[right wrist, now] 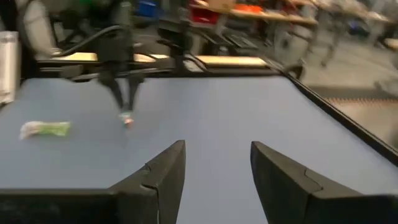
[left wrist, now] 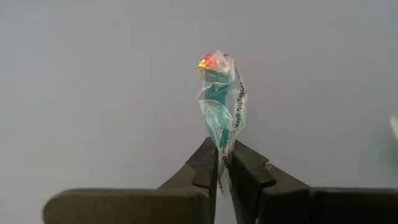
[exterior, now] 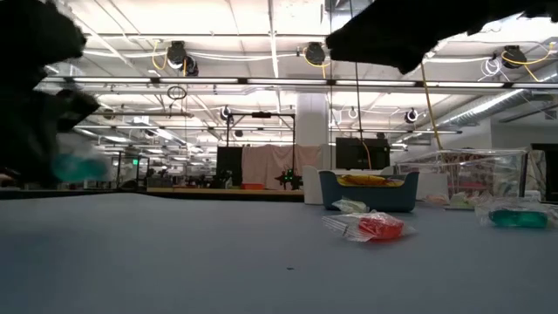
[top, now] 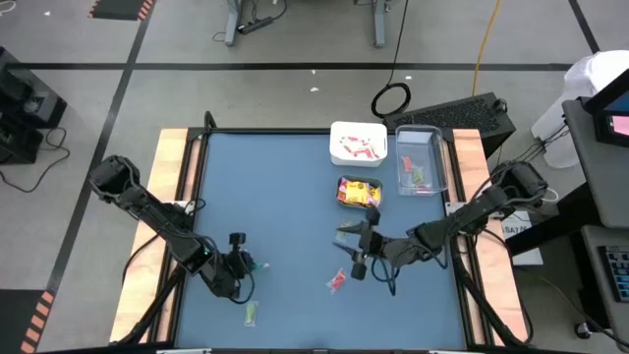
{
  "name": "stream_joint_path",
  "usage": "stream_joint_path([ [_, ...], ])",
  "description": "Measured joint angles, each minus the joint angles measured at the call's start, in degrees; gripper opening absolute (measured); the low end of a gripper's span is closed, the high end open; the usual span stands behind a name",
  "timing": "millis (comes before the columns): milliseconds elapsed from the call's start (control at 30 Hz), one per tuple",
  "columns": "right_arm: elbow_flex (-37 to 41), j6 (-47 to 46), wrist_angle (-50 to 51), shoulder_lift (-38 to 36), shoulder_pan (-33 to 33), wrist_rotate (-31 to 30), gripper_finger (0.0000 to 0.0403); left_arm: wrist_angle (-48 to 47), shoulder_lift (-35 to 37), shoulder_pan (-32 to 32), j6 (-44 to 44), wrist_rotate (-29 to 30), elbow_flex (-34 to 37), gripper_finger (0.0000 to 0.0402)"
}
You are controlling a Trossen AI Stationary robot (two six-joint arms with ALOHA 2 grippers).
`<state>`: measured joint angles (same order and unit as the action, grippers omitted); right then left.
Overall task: Sort candy
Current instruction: Put the middle left blue candy into the transparent bin
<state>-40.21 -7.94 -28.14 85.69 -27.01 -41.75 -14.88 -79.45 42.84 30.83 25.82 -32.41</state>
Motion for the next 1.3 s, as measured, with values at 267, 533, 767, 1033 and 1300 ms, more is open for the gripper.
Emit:
stream_joint_path([
  [267,-7.76,12.28,-3.02,11.71,1.18,4.47,0.0172,0.20,2.45,-4.91,-13.81,2.30,-5.75,0.0033],
  [533,-17.94,22.13,-2.15,20.15,1.56,-0.27,0.0171,0.75,5.60,-9.12,-24.97,2.41,-11.37,0.0033],
  [767,-22.61,22.08,-1.15,22.25,1.60,0.06,0.0184,2.17,6.65,-11.57,-29.26,2.39,-12.80,0.0033],
  [1033,-24.66,17.51,-1.47,22.34,2.31,4.32,0.0250,5.99,5.91,-13.84,-30.20,1.41,-12.80,0.0033],
  [1300,-25.00,12.99,-1.70,22.32,5.03,9.18,0.0256,7.00,5.91,-14.32,-30.27,1.23,-12.80,0.0033],
])
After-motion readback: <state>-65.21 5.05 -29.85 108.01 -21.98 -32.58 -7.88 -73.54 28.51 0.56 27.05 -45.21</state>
